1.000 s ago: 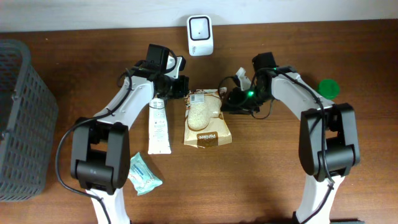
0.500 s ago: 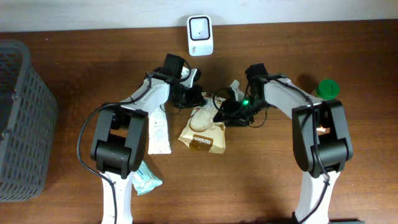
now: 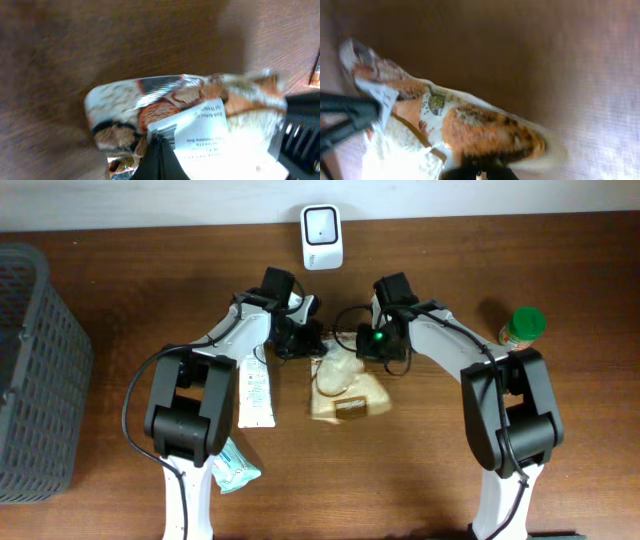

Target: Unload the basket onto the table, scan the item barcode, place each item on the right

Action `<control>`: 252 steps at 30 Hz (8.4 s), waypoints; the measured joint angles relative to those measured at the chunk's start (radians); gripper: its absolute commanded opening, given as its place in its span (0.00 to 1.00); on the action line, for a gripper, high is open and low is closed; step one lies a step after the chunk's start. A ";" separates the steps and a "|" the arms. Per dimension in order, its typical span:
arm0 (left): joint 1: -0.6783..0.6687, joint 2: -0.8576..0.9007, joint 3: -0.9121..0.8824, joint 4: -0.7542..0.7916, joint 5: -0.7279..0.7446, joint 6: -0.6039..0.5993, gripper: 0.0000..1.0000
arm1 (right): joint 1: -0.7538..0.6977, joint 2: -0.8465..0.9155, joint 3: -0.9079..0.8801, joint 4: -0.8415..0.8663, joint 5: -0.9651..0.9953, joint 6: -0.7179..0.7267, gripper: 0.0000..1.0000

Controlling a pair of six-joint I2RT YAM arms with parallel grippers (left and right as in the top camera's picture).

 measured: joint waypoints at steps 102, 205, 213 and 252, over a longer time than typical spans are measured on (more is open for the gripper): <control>0.320 -0.301 0.374 -0.506 -0.333 0.078 0.99 | 0.130 0.291 0.188 1.137 0.723 -1.695 0.04; 0.346 -0.299 0.305 -0.592 -0.472 0.080 0.99 | 0.129 0.219 0.916 -0.205 0.712 -0.603 0.04; 0.346 -0.299 0.305 -0.592 -0.472 0.081 0.99 | 0.154 0.413 0.917 0.080 0.880 -0.919 0.04; 0.346 -0.299 0.305 -0.593 -0.472 0.081 0.99 | -0.221 -0.177 -0.031 -0.346 0.288 -0.121 0.30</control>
